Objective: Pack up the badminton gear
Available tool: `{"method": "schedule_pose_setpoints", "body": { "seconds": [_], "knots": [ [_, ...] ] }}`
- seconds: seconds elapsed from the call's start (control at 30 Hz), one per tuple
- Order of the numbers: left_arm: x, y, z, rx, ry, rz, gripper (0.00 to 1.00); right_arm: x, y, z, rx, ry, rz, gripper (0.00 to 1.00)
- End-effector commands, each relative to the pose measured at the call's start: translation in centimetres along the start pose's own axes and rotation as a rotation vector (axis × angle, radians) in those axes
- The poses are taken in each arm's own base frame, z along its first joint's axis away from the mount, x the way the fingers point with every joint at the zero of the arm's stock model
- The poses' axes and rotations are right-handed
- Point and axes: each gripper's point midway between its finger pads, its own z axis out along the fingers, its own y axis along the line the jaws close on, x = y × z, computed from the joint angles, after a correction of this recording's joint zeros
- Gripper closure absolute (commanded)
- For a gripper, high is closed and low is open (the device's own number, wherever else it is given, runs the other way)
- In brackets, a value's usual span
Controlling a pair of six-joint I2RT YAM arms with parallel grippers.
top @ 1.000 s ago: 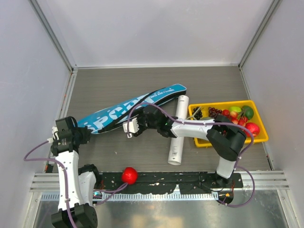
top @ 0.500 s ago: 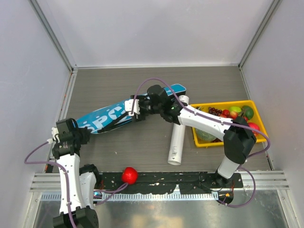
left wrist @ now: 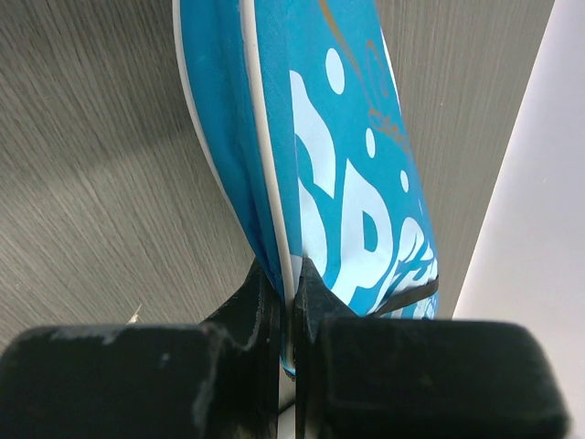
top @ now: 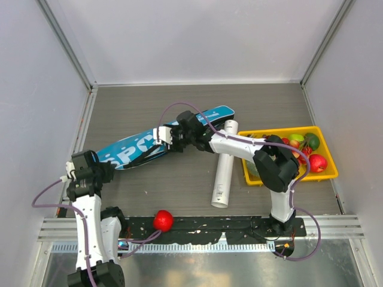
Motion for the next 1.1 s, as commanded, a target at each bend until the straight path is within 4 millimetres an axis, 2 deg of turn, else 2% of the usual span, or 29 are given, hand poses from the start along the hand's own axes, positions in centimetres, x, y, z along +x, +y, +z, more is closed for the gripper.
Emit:
{"method": "schedule_pose_setpoints", "body": {
  "seconds": [0.0,0.4,0.47,0.5,0.53,0.57,0.63,0.73,0.77,0.87,1.07],
  "knots": [
    [-0.4,-1.2,-0.2,0.063,-0.019,0.03,1.0,-2.7,-4.3,0.5,0.146,-0.067,-0.053,0.38],
    [0.2,-1.2,-0.8,0.078,0.009,0.032,1.0,-4.3,-7.0,3.9,0.334,-0.107,-0.071,0.53],
    [0.2,-1.1,-0.8,0.077,0.011,0.035,1.0,-4.8,-7.8,4.2,0.371,-0.121,-0.052,0.6],
    [0.4,-0.8,-0.6,0.07,0.015,0.037,1.0,-5.1,-8.4,4.2,0.395,-0.135,-0.045,0.68],
    [0.4,-0.7,-0.5,0.068,0.014,0.036,1.0,-5.4,-8.7,4.1,0.417,-0.143,-0.026,0.75],
    [0.4,-0.5,-0.4,0.065,0.015,0.036,1.0,-5.9,-9.2,3.9,0.44,-0.166,-0.011,0.87],
    [0.5,-0.2,0.1,0.058,0.018,0.036,1.0,-7.7,-9.4,3.3,0.455,-0.218,0.012,0.95],
    [0.6,-0.1,0.5,0.051,0.025,0.037,1.0,-10.1,-8.7,2.3,0.438,-0.299,0.008,0.95],
    [0.7,0.0,0.7,0.048,0.03,0.037,1.0,-11.5,-9.0,1.4,0.459,-0.343,0.01,0.95],
    [0.6,-0.2,0.9,0.044,0.027,0.038,1.0,-13.4,-9.9,-0.1,0.478,-0.396,0.033,0.95],
    [0.4,0.0,1.2,0.038,0.019,0.045,1.0,-15.8,-10.2,-1.9,0.504,-0.524,0.084,0.95]
  ]
}}
